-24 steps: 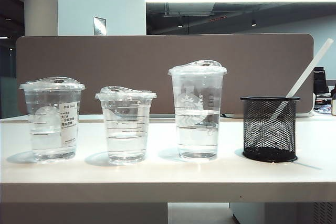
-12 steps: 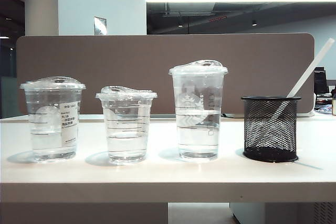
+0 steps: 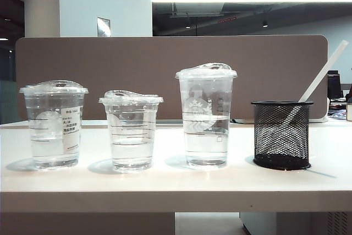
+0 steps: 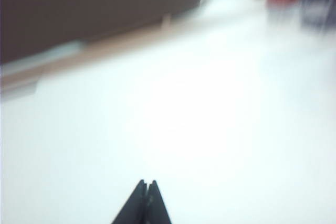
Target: Pick up the straw and insert it into the small coffee cup.
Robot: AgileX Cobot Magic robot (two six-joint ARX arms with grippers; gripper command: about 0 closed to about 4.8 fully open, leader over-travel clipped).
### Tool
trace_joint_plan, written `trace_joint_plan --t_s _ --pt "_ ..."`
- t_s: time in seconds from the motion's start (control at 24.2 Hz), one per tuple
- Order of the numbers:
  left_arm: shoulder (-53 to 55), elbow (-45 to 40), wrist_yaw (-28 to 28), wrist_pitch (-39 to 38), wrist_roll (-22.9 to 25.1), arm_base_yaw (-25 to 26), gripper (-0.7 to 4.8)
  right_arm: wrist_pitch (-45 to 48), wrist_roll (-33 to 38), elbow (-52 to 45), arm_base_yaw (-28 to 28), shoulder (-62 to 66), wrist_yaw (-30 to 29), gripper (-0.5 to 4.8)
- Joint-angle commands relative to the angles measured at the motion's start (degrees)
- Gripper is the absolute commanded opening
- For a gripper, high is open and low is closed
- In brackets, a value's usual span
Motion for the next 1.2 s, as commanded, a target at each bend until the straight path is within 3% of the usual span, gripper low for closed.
trace_joint_plan --t_s 0.04,0.25,0.37,0.45,0.58,0.78,0.87,0.91,1.2 --pt "0.1 0.1 0.5 0.7 0.3 0.0 0.21 5.4 0.3 -8.3 2.7 -5.2 0.4 -0.01" --pt "0.1 0.1 0.5 0.7 0.3 0.0 0.22 5.4 5.0 -18.5 5.6 -16.9 0.3 -0.01" --pt "0.1 0.1 0.7 0.7 0.3 0.0 0.21 -3.4 6.2 -23.4 9.9 -31.4 -1.6 -0.01" --pt "0.1 0.1 0.1 0.7 0.3 0.0 0.21 -14.6 5.9 -23.6 14.3 -40.9 0.0 -0.01" --pt "0.1 0.1 1.0 0.7 0.3 0.0 0.21 -18.4 5.8 -23.9 17.7 -44.7 2.1 -0.01" --pt "0.1 0.1 1.4 0.7 0.3 0.0 0.21 -18.7 5.7 -24.4 23.1 -44.0 3.9 0.05" --pt "0.1 0.1 1.5 0.7 0.3 0.0 0.21 -17.7 5.7 -24.4 27.1 -40.9 7.7 0.53" --pt "0.1 0.1 1.6 0.7 0.3 0.0 0.21 -17.0 5.7 -24.4 27.8 -39.8 8.0 0.54" --pt "0.1 0.1 1.6 0.7 0.3 0.0 0.21 -9.5 5.7 -24.4 29.3 -29.9 9.6 0.54"
